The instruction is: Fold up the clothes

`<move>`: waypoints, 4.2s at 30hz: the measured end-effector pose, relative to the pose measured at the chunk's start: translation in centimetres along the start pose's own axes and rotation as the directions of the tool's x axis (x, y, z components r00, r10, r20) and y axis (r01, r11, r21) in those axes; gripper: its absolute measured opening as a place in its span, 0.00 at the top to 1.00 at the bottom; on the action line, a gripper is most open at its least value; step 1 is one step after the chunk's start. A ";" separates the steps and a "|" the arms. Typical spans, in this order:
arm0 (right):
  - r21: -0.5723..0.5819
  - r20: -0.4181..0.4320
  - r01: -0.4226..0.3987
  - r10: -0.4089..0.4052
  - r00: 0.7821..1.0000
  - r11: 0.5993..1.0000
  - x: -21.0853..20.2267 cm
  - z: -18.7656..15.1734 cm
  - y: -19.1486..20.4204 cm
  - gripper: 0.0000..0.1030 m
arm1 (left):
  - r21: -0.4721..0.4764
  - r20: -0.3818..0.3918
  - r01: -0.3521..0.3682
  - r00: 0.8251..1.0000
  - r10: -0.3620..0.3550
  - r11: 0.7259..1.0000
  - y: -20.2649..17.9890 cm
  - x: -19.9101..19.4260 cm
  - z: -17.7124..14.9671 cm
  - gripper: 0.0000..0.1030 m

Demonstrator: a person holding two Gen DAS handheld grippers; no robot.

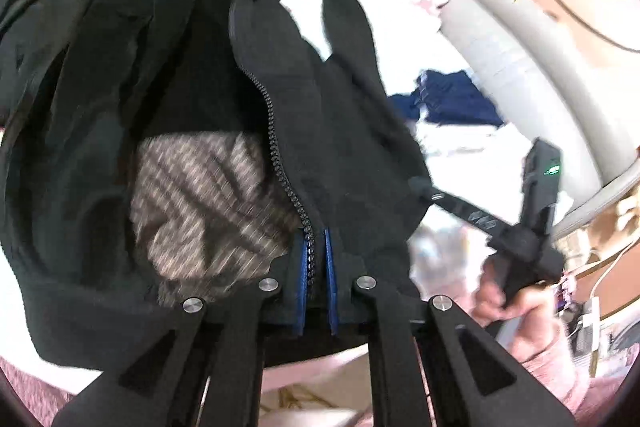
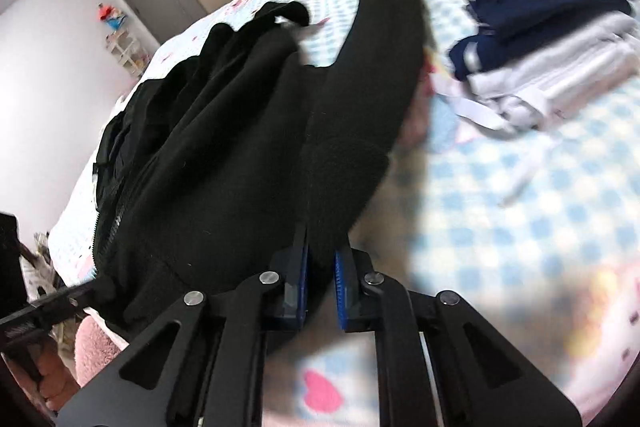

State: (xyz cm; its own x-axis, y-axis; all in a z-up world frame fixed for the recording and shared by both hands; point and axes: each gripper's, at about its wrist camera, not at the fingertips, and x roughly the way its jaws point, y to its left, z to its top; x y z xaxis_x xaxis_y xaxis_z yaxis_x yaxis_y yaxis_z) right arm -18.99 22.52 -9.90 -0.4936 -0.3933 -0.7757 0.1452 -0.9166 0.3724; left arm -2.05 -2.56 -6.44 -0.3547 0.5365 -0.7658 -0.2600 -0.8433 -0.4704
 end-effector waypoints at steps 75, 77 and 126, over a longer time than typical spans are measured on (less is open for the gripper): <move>-0.046 -0.094 -0.126 0.122 0.988 0.991 -0.9 -3.9 0.7 0.23 | -0.135 -0.153 0.076 0.983 -0.097 0.988 3.3 7.4 2.0 0.42; -0.065 -0.129 -0.085 0.076 0.989 0.994 1.2 -3.0 0.8 0.24 | -0.126 -0.191 0.097 0.974 -0.120 0.987 2.4 8.6 1.4 0.57; -0.001 0.007 -0.116 0.116 0.993 0.993 -2.9 -5.5 2.8 0.56 | 0.082 -0.100 0.012 0.995 -0.004 0.997 0.1 5.1 1.0 0.73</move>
State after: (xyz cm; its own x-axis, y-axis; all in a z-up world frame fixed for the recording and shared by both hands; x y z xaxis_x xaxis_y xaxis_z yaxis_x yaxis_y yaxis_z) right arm -12.45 20.74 -9.41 -0.4797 -0.4963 -0.7236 0.2026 -0.8650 0.4590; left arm -4.74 0.18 -9.98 -0.2619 0.5341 -0.8038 -0.3372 -0.8310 -0.4423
